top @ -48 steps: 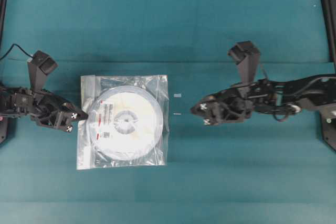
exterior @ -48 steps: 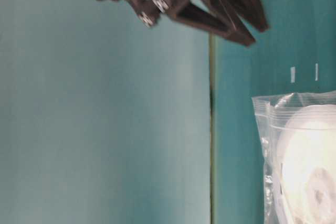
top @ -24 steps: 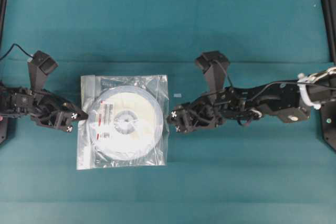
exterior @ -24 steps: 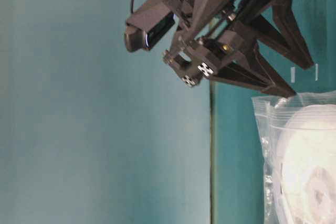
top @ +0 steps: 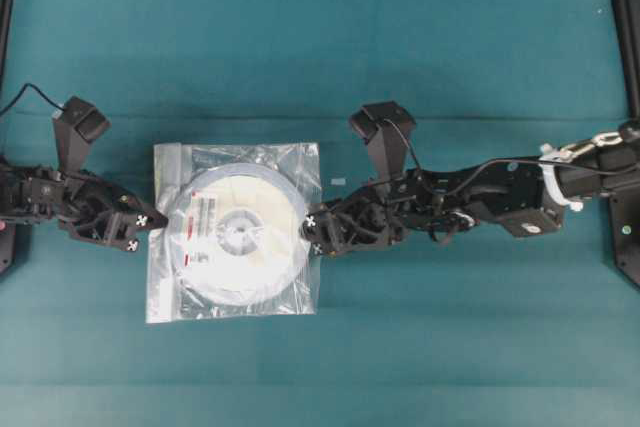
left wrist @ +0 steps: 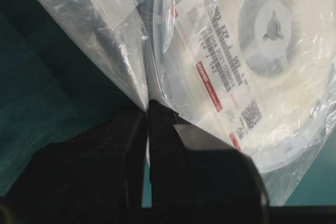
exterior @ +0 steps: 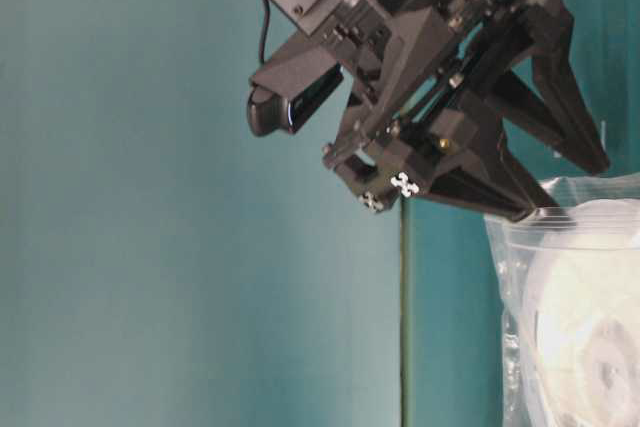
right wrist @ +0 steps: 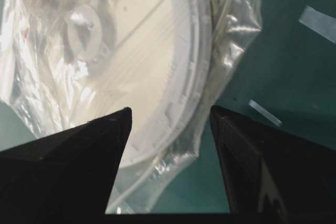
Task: Take out the reel from the clear zip bag.
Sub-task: 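Extend the right gripper into the bag opening toward the reel, then grip the reel's edge inside the bag with the right gripper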
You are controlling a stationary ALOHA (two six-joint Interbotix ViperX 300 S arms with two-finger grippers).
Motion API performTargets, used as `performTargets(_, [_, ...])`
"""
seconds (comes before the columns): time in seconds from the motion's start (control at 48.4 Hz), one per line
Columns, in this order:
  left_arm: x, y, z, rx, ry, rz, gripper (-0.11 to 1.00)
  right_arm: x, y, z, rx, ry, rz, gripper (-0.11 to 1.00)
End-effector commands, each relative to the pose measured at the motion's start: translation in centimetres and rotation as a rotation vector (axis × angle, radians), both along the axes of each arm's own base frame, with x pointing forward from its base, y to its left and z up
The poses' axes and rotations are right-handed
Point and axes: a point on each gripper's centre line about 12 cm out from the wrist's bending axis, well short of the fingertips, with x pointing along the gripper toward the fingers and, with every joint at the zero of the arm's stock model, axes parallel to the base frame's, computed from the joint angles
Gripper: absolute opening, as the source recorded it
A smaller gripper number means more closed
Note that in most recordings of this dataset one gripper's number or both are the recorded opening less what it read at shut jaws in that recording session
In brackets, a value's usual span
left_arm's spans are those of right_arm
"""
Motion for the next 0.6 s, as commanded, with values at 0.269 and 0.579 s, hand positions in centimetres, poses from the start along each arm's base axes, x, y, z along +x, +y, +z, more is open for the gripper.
performTargets(0.269, [0.3, 0.1, 0.2, 0.003, -0.009, -0.001, -0.04, 0.7, -0.3, 0.7, 0.005, -0.026, -0.012, 0.81])
performTargets(0.579, [0.3, 0.0, 0.2, 0.003, -0.009, -0.002, -0.04, 1.3, -0.6, -0.3, 0.005, -0.011, -0.02, 0.81])
